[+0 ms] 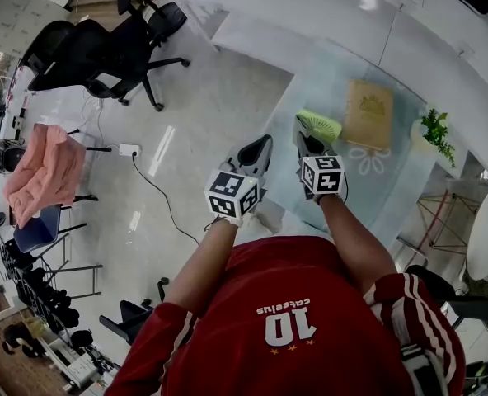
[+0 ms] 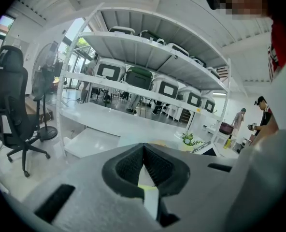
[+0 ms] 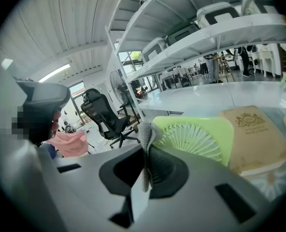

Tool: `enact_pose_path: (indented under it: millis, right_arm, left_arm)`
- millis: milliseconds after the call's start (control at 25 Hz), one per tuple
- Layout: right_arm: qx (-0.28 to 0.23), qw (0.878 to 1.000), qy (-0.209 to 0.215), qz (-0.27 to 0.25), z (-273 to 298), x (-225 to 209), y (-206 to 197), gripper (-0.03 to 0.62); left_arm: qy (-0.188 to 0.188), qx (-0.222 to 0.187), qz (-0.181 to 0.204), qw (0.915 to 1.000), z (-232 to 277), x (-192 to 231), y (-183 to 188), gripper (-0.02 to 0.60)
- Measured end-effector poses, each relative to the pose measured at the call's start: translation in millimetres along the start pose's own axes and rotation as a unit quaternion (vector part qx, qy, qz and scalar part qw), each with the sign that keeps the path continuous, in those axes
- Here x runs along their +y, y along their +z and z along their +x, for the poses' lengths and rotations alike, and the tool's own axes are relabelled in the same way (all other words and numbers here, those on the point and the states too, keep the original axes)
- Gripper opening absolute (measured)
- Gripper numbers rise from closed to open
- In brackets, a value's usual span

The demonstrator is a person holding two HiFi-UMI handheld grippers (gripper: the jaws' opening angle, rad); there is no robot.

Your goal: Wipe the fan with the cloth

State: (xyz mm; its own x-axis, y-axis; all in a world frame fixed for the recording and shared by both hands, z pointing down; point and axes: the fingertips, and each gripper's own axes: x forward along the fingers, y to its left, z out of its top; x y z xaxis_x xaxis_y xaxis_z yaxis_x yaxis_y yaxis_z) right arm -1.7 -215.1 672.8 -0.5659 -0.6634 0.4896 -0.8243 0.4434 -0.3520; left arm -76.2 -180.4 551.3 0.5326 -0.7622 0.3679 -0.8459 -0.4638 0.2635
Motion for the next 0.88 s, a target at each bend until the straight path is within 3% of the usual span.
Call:
enact_pose_path:
  millis: [880]
  right_arm:
    - [0.002, 0.999, -0.045, 0.016, -7.5, -25.9, -14.1, 0.012]
  left_arm:
    - [-0.039, 0.022, 0.039, 0.9982, 7.9, -22.2, -6.6, 0.0]
